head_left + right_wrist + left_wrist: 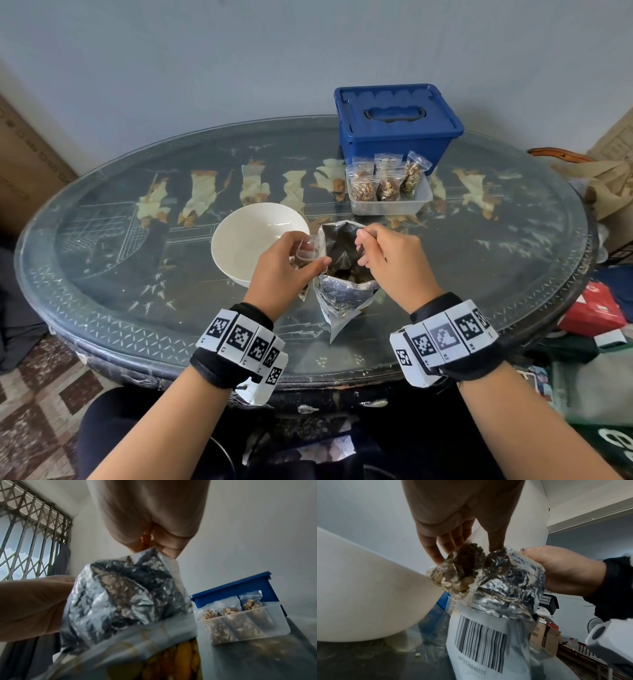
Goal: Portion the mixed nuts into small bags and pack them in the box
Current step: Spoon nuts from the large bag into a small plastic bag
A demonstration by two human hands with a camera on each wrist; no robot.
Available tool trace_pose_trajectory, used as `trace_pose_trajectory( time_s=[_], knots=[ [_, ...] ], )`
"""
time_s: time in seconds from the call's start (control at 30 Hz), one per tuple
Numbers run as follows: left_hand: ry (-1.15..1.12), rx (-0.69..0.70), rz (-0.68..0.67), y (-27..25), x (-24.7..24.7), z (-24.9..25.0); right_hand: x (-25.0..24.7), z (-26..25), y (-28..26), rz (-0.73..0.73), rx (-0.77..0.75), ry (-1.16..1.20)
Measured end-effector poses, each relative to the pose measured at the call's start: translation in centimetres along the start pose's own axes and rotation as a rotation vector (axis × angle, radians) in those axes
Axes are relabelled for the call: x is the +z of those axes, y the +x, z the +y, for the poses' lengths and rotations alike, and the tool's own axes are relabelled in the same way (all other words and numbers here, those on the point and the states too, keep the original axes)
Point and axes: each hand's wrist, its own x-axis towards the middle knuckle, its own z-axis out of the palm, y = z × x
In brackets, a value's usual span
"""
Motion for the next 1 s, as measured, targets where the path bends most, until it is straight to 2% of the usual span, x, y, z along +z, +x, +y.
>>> trace_pose_trajectory(
  time_s=[0.2,0.37,0.57,0.73,1.0],
  knots=[
    [0.02,-0.003,0.0,-0.1,-0.2,0.1,-0.2,-0.3,0.5,0.067,0.161,0.098],
    [0.03,-0.004,0.011,-0.1,-0.4,-0.1,-1.4,-0.5,1.0,0.182,0.348,0.229],
    [0.045,-0.004,0.009,0.0,-0.7,0.0,-2.7,0.3,1.4,0.319,0.498,0.384],
    [0.068,-0.003,0.009,0.4,-1.1,0.1,-3.5,0.6,1.6,0.376,0.542,0.427],
    [0.175,0.097,-0.036,1.1,-2.1,1.5,-5.8,0.0,2.7,0.516,0.548,0.562]
  ],
)
